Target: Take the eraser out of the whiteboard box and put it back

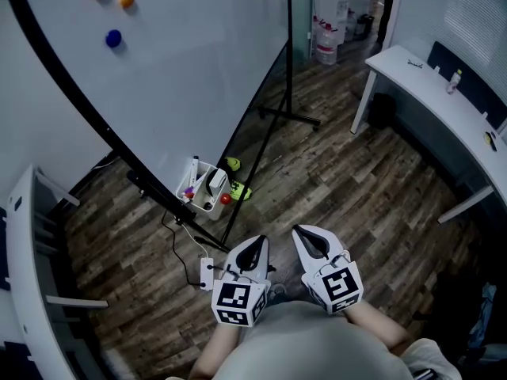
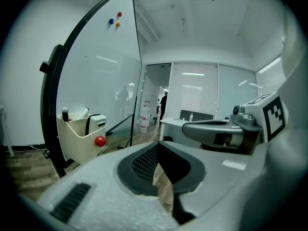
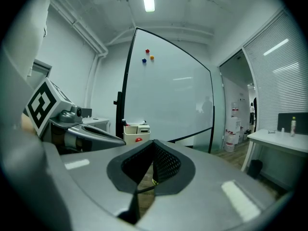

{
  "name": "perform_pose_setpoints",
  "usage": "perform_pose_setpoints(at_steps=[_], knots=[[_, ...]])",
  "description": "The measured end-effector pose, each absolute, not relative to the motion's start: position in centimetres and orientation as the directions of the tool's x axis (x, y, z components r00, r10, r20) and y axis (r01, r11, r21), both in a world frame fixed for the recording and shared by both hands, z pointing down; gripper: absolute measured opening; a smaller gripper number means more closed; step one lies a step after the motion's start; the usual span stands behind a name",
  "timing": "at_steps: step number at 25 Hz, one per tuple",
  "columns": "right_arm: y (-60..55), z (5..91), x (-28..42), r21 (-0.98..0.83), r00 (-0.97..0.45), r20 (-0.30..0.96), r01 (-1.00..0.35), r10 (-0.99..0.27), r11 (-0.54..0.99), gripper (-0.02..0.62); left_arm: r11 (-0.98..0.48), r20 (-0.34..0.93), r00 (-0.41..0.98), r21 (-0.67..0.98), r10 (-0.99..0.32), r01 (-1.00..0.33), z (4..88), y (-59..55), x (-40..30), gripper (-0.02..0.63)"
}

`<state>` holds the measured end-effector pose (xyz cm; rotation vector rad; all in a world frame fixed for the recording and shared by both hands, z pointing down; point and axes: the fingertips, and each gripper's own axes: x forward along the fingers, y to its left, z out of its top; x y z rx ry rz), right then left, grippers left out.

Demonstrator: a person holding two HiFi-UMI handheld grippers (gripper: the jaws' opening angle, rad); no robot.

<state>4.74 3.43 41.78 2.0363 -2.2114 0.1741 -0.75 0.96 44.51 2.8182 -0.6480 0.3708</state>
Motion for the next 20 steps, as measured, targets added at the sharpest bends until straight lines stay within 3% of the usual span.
perform_pose_setpoints(at_steps=[20], knots=[[-4.1, 41.1, 1.9, 0.018, -0.214, 0.132, -0.976, -0.968, 0.218, 0.011, -0.819, 0.291, 0.818, 0.156, -0.497, -0.553, 45.0, -5.8, -4.1, 0.002]])
